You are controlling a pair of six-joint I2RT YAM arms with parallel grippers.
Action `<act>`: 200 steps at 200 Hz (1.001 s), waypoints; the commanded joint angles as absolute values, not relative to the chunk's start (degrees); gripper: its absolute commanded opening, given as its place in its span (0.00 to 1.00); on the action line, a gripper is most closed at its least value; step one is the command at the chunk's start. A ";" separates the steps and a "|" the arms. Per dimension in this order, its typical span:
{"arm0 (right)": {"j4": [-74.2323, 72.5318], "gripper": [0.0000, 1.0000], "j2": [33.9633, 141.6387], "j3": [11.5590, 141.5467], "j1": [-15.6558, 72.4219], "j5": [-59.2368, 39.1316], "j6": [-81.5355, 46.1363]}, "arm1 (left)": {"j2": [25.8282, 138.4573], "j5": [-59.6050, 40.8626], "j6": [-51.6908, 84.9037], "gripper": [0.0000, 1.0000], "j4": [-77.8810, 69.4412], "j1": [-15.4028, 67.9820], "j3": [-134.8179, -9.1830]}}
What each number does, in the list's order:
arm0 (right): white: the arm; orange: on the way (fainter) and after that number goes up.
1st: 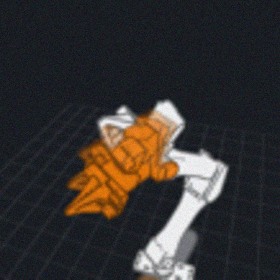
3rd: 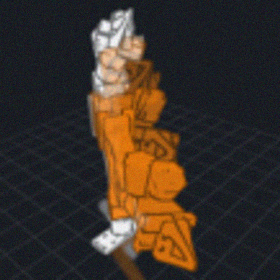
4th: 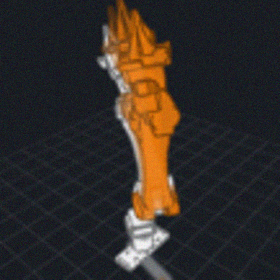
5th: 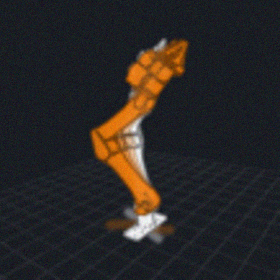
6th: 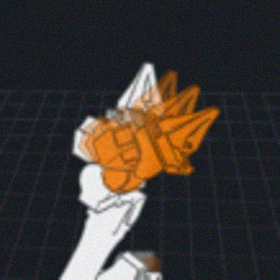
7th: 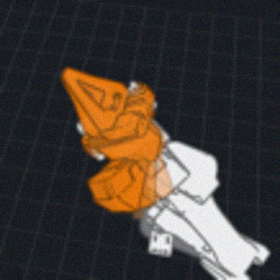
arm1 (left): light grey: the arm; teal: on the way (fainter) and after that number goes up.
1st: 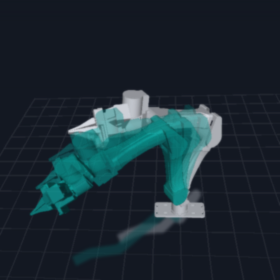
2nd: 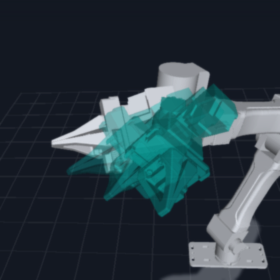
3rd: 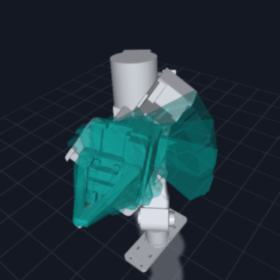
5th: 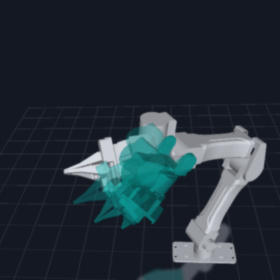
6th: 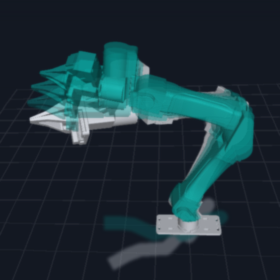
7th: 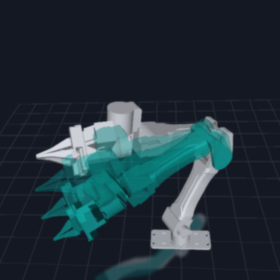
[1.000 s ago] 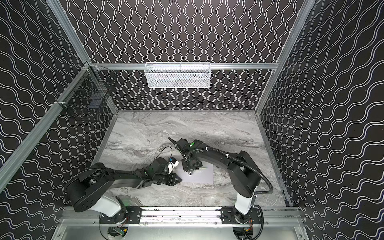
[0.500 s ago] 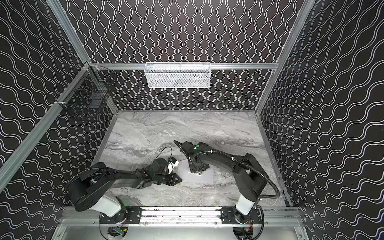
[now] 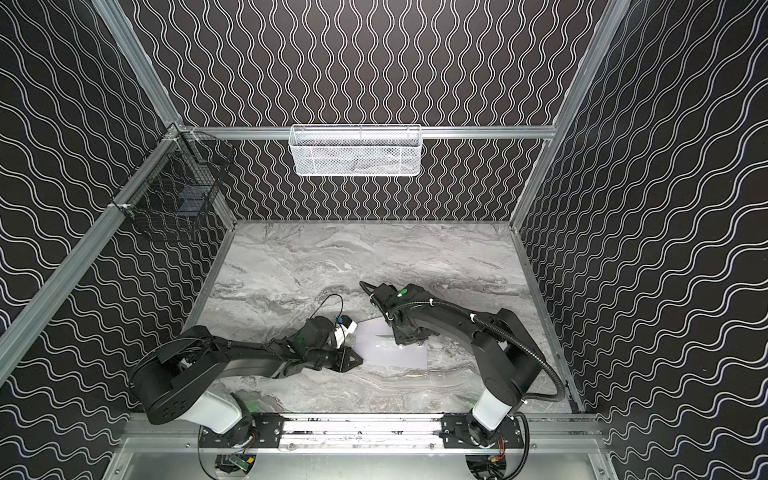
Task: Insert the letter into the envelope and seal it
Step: 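Rub the glue stick across the envelope below the opening with the right gripper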
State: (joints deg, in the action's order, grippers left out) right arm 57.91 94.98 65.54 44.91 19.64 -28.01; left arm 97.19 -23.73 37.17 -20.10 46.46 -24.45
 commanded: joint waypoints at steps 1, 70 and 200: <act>60.47 0.00 93.40 67.90 44.90 20.14 -28.18 | 97.93 -21.00 36.74 0.17 -6.24 46.43 -23.81; 55.43 0.00 94.34 71.94 50.97 12.86 -30.64 | 98.73 -21.18 36.47 0.17 -6.50 46.45 -23.99; 52.66 0.00 92.85 62.78 47.06 12.77 -29.46 | 98.70 -21.01 36.65 0.16 -6.11 46.44 -24.00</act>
